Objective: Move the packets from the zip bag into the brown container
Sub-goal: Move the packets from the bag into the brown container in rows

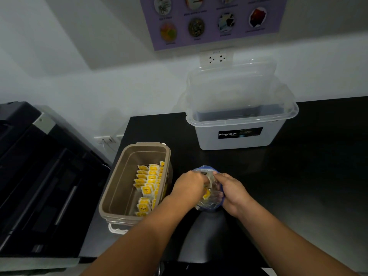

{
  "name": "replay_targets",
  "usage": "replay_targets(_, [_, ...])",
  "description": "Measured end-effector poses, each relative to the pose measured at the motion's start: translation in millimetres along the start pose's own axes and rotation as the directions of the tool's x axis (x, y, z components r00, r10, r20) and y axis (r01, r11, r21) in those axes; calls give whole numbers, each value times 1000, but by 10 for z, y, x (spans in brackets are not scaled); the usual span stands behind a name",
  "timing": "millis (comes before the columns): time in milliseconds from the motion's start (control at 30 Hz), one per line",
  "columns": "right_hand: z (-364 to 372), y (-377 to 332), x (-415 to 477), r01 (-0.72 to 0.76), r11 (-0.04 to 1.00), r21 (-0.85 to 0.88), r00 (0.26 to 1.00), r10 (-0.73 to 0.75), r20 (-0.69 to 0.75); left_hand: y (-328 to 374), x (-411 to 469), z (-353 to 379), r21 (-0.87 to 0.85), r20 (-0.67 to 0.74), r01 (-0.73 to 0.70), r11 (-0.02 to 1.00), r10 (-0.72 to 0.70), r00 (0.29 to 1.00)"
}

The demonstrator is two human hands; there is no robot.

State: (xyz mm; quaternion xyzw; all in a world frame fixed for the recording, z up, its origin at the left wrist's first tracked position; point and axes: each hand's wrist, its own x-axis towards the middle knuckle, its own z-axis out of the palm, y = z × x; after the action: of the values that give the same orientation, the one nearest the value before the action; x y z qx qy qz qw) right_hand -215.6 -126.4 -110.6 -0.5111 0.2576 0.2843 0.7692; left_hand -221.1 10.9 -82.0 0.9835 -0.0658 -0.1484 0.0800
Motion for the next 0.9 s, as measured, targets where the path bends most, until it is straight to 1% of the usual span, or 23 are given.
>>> replay_targets(100, [-2,-9,-9,11,1000,-7,1000,-11,2,37,43,3,46,105,-1,999,-4,994])
replay_targets(133, [-2,-12,-12,14,1000,-14,1000,-14,-1,45,46,10,60,118,2,998,-9,993])
replay_targets(233, [-15,-20,-9,22,999,-25,1000,-22,-1,43,37,11,27,11,-4,1000,3,1000])
replay_targets(300, [-22,-17,-3,31,999,-25,1000,-31,-6,27,7,-21,23,-30,-26,999,26,999])
replay_targets(433, [-10,-37,-10,37,999,-21,999,-37,-29,-7,-55,-81,-84,-217,-67,994,47,975])
replay_targets(533, [20,-51,-27,26,999,-20,999,-27,-39,-35,-103,-129,-140,-254,-59,988,21,967])
replay_targets(600, [49,-52,-42,26,1000,-10,999,-26,-44,-72,-117,-162,-175,-233,-50,983,8,972])
replay_targets(700, [91,-43,-45,39,999,8,998,-39,-56,-135,-142,-193,-285,-123,-30,958,-5,992])
replay_targets(833, [116,-12,-22,54,998,16,996,-53,-67,-234,-198,-318,-454,-47,29,891,-56,997])
replay_targets(900, [126,2,-16,54,998,17,996,-53,-69,-314,-264,-426,-528,-4,32,849,-40,999])
